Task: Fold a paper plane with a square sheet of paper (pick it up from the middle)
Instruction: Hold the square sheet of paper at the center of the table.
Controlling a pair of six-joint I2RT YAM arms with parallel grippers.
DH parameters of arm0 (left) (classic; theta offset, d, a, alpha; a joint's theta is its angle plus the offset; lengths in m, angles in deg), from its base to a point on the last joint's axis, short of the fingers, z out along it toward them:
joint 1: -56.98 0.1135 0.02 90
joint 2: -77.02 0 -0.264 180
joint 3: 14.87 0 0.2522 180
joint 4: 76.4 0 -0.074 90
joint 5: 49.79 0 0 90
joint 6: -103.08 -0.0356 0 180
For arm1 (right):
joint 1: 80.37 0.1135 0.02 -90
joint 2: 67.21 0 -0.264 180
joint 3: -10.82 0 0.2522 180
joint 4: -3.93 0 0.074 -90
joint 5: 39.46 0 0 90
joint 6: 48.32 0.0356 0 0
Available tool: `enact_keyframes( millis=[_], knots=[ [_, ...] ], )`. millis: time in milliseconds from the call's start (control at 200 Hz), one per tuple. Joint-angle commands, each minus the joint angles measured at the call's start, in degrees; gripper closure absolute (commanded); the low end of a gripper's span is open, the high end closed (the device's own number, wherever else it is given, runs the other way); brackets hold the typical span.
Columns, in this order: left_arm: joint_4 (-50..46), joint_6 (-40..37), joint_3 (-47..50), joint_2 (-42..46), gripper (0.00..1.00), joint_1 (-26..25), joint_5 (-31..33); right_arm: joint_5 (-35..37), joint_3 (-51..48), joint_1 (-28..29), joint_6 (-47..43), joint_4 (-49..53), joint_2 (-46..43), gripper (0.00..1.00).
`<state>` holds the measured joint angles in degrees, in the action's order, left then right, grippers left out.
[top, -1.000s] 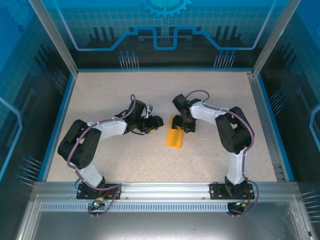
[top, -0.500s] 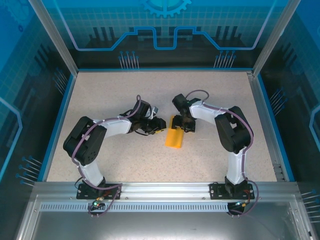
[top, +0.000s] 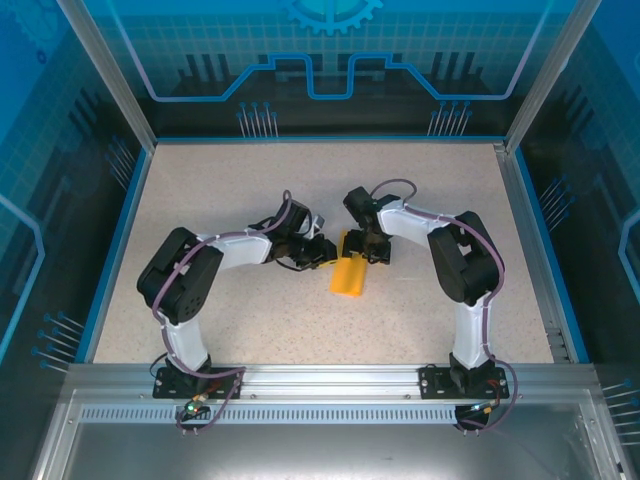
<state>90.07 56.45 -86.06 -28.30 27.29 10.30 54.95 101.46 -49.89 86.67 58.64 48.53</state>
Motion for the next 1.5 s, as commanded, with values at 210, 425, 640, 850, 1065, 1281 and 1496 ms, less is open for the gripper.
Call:
enact_keyframes(
  millis=[210,425,640,850,1065,1281,1496],
  knots=[
    [-4.01,-2.30,-3.43,-3.04,0.85,-1.62,-1.24,0.43,-5.93,-1.17,0.25,-2.50,9.98,0.24],
    [-4.62,-1.95,-3.74,-3.63,0.86,-1.68,0.11,0.43,-6.73,-1.38,0.08,-3.14,9.76,0.26],
    [-4.59,-1.80,-4.08,-4.19,0.87,-1.68,0.36,0.17,-6.62,-1.39,-0.08,-3.36,9.92,0.26],
    [-5.10,-1.87,-4.86,-5.06,0.88,-1.63,0.25,-0.18,-6.31,-1.39,0.02,-3.42,10.34,0.26],
    [-6.86,-2.41,-6.05,-6.17,0.90,-1.93,0.60,-0.36,-6.41,-1.42,0.42,-3.50,10.45,0.27],
    [-7.60,-2.77,-6.63,-6.68,0.90,-2.21,0.69,-0.63,-6.57,-1.48,0.69,-3.73,10.46,0.27],
    [-8.13,-2.96,-7.02,-7.05,0.90,-2.38,0.65,-1.09,-6.66,-1.56,1.15,-4.03,10.82,0.27]
  ],
)
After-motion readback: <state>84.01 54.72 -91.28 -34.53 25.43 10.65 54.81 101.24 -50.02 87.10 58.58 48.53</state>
